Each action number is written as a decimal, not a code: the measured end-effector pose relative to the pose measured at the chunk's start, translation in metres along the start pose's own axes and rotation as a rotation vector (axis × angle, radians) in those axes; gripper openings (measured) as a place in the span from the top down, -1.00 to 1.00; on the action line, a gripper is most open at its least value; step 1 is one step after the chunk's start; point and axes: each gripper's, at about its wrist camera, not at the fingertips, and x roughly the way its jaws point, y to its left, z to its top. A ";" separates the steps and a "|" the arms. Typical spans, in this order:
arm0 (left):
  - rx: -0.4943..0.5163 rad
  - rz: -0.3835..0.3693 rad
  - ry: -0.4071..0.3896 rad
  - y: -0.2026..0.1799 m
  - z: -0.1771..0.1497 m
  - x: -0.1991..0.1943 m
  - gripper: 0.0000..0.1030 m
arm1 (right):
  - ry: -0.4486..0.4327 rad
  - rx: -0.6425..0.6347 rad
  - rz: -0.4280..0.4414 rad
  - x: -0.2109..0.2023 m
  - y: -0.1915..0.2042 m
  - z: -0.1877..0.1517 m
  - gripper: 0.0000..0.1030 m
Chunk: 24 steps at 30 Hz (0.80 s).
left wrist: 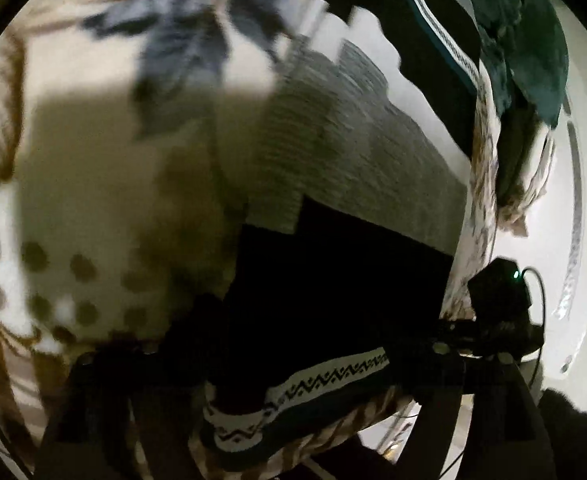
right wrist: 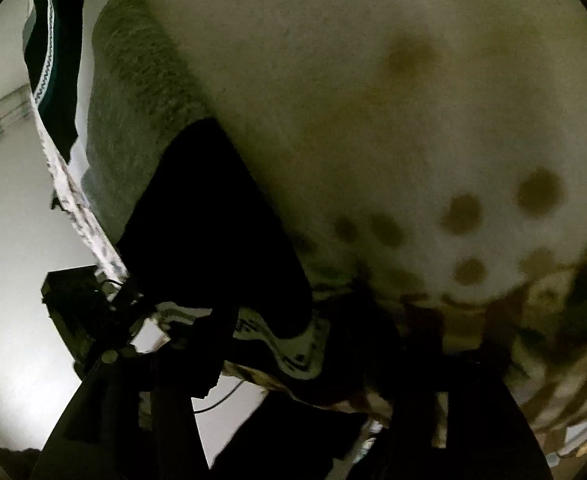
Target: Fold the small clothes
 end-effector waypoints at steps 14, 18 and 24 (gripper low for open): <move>-0.176 -0.131 -0.085 -0.021 0.003 -0.069 0.84 | -0.030 -0.177 0.124 -0.035 0.102 -0.021 0.81; -0.127 -0.219 -0.166 -0.057 0.062 -0.104 0.84 | -0.122 -0.276 0.172 -0.080 0.166 0.004 0.81; -0.043 -0.283 -0.287 -0.113 0.190 -0.121 0.84 | -0.325 -0.430 0.182 -0.160 0.262 0.090 0.81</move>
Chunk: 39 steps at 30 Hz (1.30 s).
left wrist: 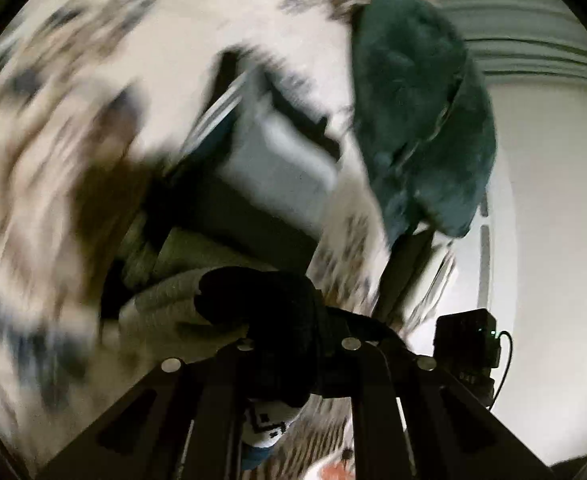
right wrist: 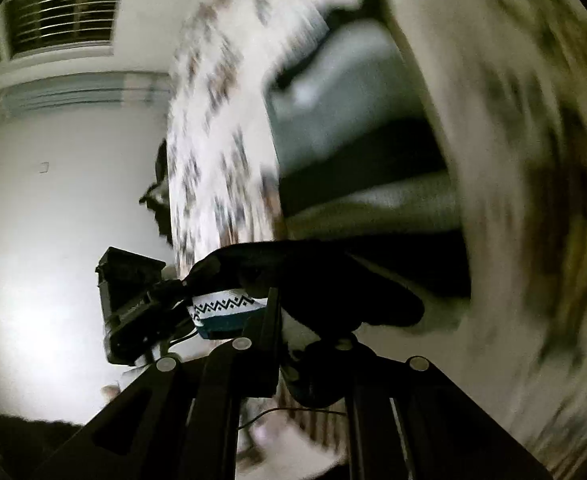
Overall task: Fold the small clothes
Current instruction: 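Lower the folded hem onto the sweater and open both tools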
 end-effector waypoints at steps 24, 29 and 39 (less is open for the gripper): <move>-0.008 0.046 -0.121 0.026 0.187 0.098 -0.30 | -0.185 0.039 -0.155 -0.001 -0.053 0.265 -0.37; 0.175 0.325 -0.039 0.017 0.211 0.146 -0.29 | -0.102 0.034 -0.284 0.034 -0.078 0.271 -0.37; 0.155 0.339 -0.052 0.034 0.229 0.158 0.85 | -0.165 0.010 -0.370 0.056 -0.064 0.297 0.79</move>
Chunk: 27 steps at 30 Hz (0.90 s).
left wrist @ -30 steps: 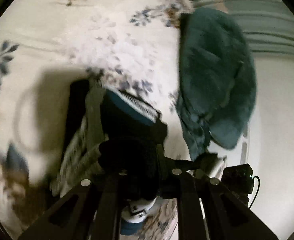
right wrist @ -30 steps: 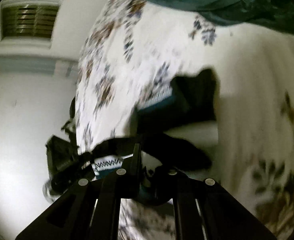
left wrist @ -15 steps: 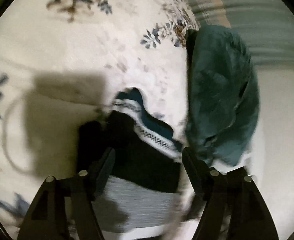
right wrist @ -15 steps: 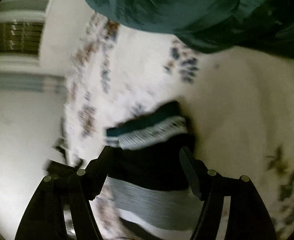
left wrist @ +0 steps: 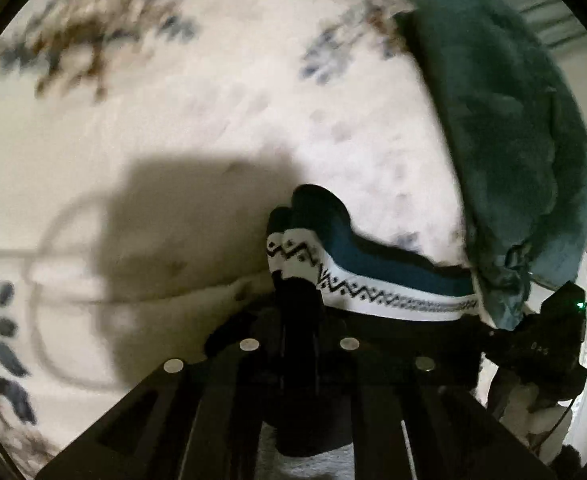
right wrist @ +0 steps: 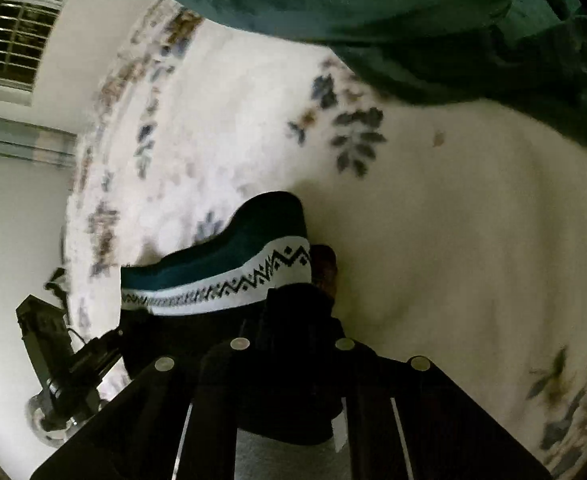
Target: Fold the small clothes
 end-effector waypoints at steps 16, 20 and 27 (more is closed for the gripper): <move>-0.284 -0.291 -0.074 0.052 -0.170 -0.118 -0.57 | 0.236 0.008 0.211 -0.030 -0.049 -0.034 -0.79; -0.512 -0.386 -0.001 0.069 -0.255 -0.100 -0.57 | 0.311 -0.045 0.200 -0.011 -0.052 -0.049 -0.80; -0.541 -0.527 0.016 0.028 -0.270 -0.009 -0.57 | 0.363 -0.052 0.343 0.044 -0.043 -0.043 -0.94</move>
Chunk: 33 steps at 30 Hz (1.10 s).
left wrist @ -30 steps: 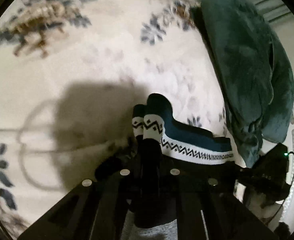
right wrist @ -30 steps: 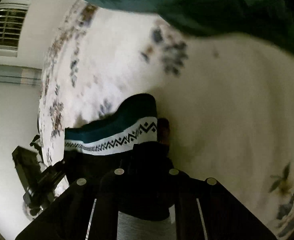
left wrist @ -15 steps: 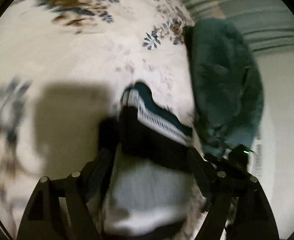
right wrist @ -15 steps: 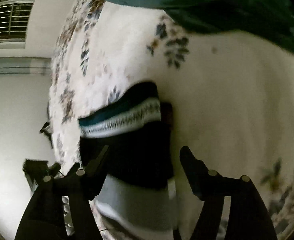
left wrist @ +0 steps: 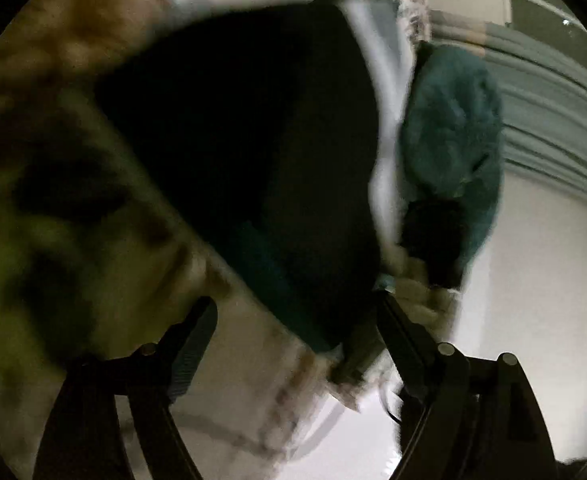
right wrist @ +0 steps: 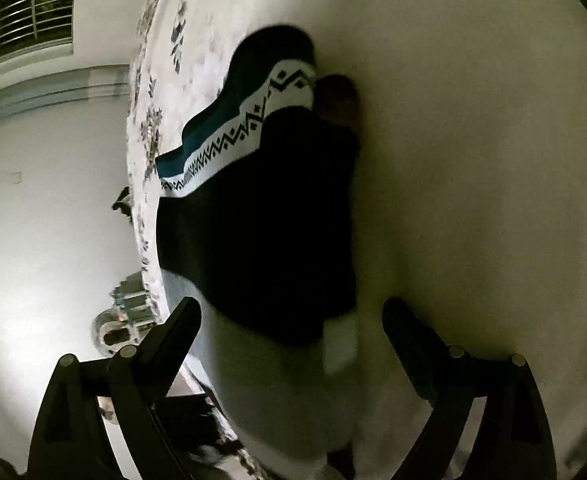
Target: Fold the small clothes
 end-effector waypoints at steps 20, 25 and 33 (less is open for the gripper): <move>0.090 0.016 -0.011 -0.039 0.102 -0.097 0.36 | -0.303 0.100 0.061 -0.004 0.025 -0.166 0.35; 0.167 0.203 0.189 -0.020 0.101 -0.099 0.23 | -0.262 0.315 0.013 0.040 0.015 -0.285 0.33; 0.280 0.284 0.042 -0.038 0.064 -0.153 -0.24 | -0.151 0.286 -0.124 0.014 -0.005 -0.291 -0.25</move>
